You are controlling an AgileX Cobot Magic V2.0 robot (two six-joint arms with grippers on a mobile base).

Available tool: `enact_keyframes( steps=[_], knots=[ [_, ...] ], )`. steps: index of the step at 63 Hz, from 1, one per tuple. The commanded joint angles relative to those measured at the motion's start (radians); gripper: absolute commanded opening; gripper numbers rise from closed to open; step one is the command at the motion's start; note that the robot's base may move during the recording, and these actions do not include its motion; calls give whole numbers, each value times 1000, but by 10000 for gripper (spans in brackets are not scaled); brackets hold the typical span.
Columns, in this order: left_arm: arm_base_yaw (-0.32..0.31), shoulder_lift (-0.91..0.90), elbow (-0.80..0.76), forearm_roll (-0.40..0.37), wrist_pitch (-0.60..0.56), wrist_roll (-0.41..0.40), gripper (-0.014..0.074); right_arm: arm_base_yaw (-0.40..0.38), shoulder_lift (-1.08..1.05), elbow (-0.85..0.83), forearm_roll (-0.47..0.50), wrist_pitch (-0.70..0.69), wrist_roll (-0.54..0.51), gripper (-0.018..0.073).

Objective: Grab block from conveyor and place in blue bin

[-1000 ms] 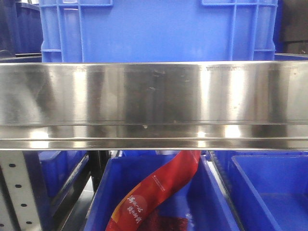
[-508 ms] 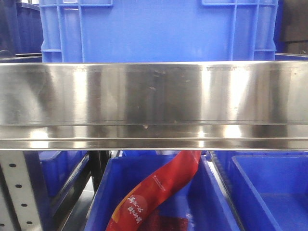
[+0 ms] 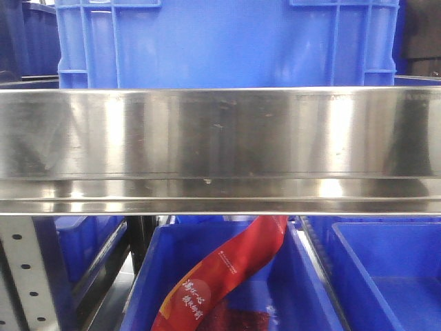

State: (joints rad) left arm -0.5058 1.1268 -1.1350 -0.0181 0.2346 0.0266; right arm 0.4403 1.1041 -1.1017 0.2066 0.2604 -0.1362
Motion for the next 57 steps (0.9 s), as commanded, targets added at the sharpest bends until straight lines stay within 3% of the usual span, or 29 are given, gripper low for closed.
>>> enact_keyframes(
  steps=[1,12,22,37,42,47,53,57],
  knots=[
    [-29,71,-69,3,46,-1,-111,16,72,-51,2,-29,-4,-167],
    [-30,196,-214,-10,229,-1,-111,22,193,-134,2,-29,-4,-167],
    [-30,246,-249,-16,240,-1,-111,22,251,-165,2,-32,-4,-139],
    [-30,257,-249,-16,129,-1,-107,22,261,-165,2,-37,-4,205],
    [-30,259,-249,-14,128,-1,-30,22,261,-165,2,-37,-4,324],
    [-30,265,-249,-14,144,-1,136,22,261,-165,2,-37,-4,413],
    [-30,271,-249,-18,150,-1,340,22,261,-165,2,-34,-4,456],
    [-30,271,-249,-21,150,-1,417,22,261,-165,2,-25,-4,457]
  ],
)
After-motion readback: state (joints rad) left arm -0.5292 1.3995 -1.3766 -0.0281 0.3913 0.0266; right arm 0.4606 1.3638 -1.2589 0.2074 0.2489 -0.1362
